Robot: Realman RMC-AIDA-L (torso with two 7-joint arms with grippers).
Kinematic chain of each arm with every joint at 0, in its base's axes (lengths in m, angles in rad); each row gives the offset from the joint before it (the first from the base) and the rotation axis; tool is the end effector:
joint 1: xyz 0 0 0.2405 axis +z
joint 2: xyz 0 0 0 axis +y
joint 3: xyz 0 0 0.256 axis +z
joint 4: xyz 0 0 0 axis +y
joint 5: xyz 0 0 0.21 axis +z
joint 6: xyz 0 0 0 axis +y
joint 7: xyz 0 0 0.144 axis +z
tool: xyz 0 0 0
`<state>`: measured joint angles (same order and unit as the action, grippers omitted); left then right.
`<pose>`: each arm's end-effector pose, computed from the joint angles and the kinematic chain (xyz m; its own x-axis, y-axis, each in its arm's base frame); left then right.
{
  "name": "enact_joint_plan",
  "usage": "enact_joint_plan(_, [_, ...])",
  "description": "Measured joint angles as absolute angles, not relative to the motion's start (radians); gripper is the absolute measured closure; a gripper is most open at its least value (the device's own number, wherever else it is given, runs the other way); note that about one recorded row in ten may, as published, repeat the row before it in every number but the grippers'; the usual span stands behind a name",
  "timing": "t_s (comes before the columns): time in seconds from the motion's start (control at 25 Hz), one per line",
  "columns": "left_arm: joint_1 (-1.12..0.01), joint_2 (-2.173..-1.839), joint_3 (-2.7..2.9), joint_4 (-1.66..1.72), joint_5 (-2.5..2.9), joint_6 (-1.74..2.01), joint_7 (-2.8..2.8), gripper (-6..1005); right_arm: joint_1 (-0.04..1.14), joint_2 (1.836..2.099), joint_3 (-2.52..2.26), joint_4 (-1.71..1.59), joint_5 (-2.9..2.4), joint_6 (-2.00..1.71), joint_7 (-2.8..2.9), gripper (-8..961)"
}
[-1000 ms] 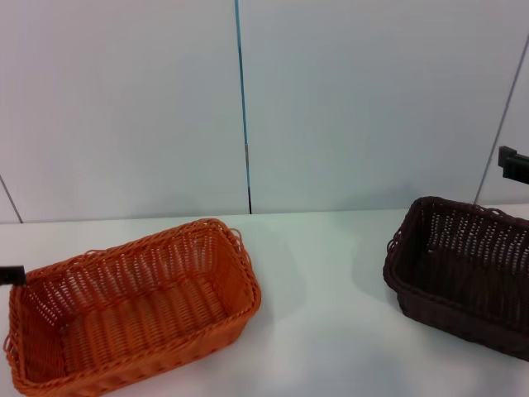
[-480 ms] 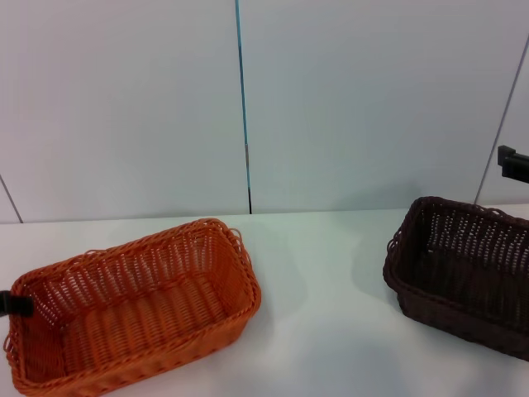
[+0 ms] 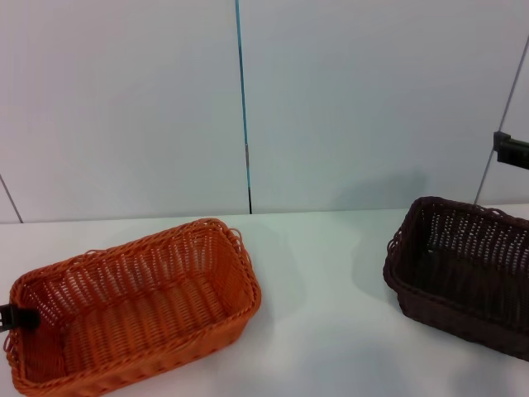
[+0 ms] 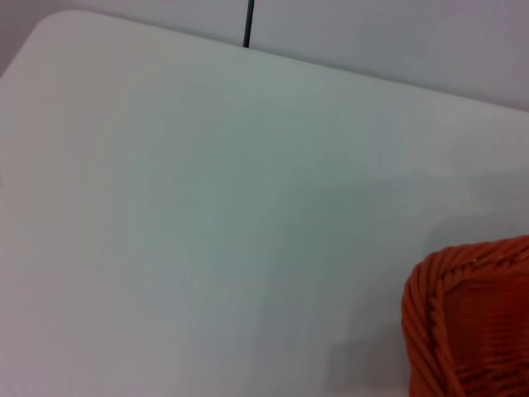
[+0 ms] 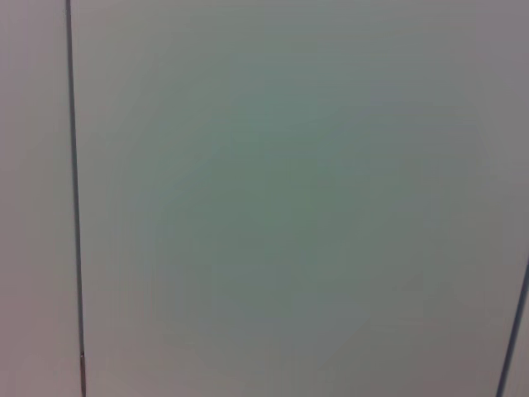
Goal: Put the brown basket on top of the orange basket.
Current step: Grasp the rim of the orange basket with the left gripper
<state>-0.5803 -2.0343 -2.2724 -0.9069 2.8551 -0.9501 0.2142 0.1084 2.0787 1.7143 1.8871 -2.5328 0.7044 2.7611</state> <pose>-0.3432 0.3986 0.0765 0.1951 0.8179 0.5413 0.7873 0.1985 -0.5837 0.1604 0.3513 0.1238 -0.7799 0.2241 0.5844 0.6257 0.2553 0.7371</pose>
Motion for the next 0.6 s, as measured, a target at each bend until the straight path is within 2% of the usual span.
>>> enact_joint_plan(0.6, [-0.576,-2.039,-2.282,-0.903,2.857,-0.971,0.210,120,0.151,2.078,1.723,1.847,-2.533,0.684,2.756,27])
